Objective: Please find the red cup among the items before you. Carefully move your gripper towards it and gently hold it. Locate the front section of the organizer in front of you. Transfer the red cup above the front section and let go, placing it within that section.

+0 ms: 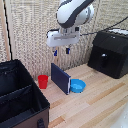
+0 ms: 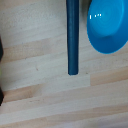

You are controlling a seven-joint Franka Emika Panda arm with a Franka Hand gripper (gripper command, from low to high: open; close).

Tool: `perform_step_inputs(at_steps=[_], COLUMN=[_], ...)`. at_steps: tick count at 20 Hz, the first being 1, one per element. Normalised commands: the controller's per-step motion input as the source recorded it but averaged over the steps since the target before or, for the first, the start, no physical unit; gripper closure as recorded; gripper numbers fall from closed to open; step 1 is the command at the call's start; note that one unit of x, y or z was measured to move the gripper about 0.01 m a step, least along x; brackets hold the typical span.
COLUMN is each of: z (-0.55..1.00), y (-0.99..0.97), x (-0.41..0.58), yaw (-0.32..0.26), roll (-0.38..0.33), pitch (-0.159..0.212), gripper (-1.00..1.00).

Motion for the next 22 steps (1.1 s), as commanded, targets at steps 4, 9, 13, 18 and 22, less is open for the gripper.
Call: perform_step_inputs(at_steps=[4,9,13,18,22], z=[-0.03,-0.04,-0.05,-0.06,-0.05], y=[0.25,0.34,0.34,0.34,0.34], x=[0.199,0.227,0.229,0.227,0.244], yaw=[-0.172,-0.236,-0.228,-0.225,-0.214], roll=[-0.008,-0.01,-0.016,-0.02,-0.023], pitch=[0.009,0.002,0.005,0.016,0.025], gripper=[-1.0,-1.0,-1.0,-1.0,-1.0])
